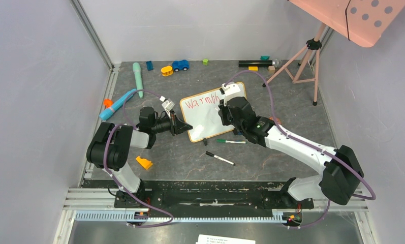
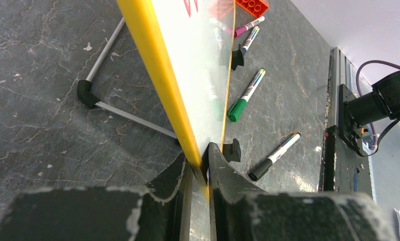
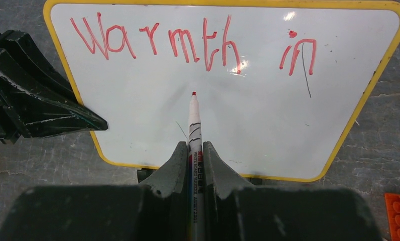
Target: Write a sentence on the whiteboard
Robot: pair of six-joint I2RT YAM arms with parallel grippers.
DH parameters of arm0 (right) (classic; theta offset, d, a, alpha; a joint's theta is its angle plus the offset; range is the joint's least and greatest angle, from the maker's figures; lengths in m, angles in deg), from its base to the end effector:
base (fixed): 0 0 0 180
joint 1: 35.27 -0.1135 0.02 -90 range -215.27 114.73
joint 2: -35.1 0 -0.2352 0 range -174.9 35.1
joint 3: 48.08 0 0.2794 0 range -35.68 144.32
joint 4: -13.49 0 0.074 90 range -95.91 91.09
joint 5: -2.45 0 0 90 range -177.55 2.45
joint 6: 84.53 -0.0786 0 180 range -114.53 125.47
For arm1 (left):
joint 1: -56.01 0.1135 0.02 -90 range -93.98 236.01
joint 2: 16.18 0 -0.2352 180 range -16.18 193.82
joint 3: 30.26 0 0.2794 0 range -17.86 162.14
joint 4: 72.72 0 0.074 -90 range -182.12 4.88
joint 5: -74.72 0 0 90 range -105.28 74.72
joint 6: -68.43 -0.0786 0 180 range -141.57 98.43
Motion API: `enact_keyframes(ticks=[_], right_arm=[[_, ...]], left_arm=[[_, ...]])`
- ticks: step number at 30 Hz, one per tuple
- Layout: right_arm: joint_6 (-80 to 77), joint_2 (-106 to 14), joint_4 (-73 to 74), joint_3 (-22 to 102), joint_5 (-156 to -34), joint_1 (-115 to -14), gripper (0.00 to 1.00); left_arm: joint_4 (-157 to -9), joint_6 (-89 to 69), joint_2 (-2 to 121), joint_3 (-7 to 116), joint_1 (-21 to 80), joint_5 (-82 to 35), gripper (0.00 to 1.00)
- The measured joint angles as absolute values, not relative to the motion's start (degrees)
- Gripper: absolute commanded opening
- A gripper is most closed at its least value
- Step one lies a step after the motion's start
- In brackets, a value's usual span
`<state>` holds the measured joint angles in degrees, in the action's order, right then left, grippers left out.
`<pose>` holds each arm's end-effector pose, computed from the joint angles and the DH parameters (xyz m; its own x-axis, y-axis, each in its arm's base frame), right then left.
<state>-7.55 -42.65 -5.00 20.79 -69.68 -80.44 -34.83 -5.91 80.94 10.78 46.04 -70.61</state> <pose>0.2838 0.2513 0.2318 -0.4246 -0.1230 -0.8970 -0.3974 0.9155 0.0626 0.3019 -0.1187 0.0780 -0.5303 -0.0627 -0.8455 0.7528 0.4238 -0.5036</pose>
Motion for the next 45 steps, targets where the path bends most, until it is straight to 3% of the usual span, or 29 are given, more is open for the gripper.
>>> enact_keyframes(ticks=[45], right_arm=[[-1.7,-44.1,-1.2,21.5,-75.2,-83.0,0.00]], left_arm=[[-34.9,-5.9,80.9,10.8,46.0,-70.7,0.02]])
